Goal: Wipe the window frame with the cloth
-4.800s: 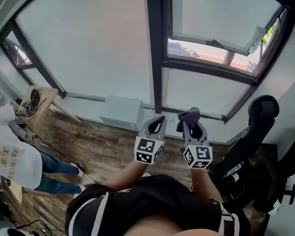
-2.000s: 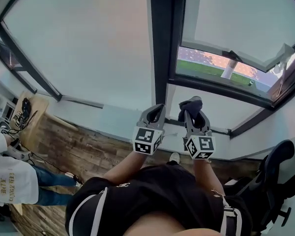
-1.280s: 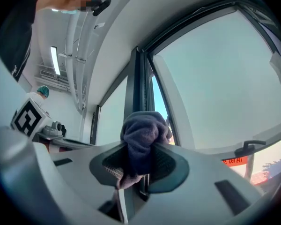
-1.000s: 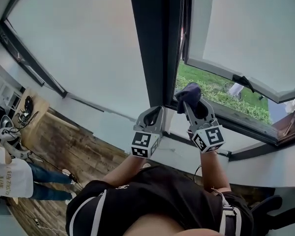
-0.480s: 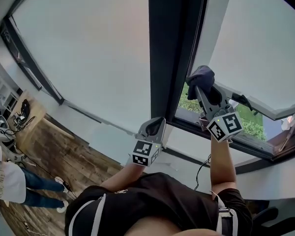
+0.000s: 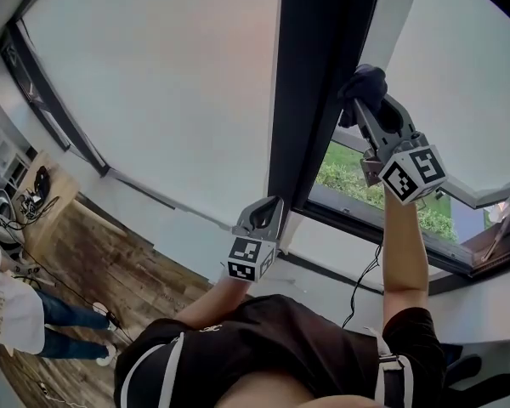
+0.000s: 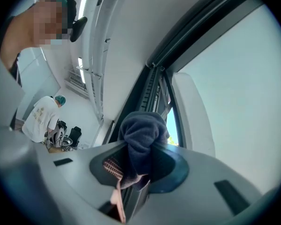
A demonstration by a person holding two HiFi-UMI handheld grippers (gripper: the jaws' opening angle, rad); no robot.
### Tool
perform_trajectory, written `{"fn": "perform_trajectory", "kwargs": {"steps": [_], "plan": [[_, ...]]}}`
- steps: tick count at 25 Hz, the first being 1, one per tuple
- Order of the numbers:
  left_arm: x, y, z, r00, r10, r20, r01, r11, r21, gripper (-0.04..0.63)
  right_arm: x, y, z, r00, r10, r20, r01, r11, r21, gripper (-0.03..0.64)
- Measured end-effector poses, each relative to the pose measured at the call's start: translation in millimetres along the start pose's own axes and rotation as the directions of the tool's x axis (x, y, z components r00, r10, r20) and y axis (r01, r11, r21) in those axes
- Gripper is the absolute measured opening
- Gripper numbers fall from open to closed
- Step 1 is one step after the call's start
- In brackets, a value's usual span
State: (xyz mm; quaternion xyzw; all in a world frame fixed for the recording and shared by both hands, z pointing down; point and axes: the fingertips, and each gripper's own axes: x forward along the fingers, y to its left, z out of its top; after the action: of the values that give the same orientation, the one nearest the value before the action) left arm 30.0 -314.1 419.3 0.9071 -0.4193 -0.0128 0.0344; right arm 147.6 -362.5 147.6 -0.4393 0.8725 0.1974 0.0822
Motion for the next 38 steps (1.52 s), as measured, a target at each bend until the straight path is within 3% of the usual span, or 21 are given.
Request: {"fn": "perform_trajectory", "kwargs": {"steps": [18, 25, 38], "plan": [[-9, 5, -1, 1.000, 0.007, -0.016, -0.007, 1.000, 0.006, 0.009, 11, -4, -2, 0.997, 0.049, -0.057, -0.044, 0.996, 0.082, 0.094], [-20, 13, -22, 0.999, 0.016, -0.031, -0.015, 1.000, 0.013, 0.009, -5, 15, -48, 0.992, 0.060, -0.109, -0.045, 0.990, 0.136, 0.094], [1, -5, 6, 0.998, -0.008, -0.062, 0.009, 1.000, 0.018, 0.009, -8, 10, -91, 0.975, 0.072, -0.209, -0.026, 0.976, 0.215, 0.094]]}}
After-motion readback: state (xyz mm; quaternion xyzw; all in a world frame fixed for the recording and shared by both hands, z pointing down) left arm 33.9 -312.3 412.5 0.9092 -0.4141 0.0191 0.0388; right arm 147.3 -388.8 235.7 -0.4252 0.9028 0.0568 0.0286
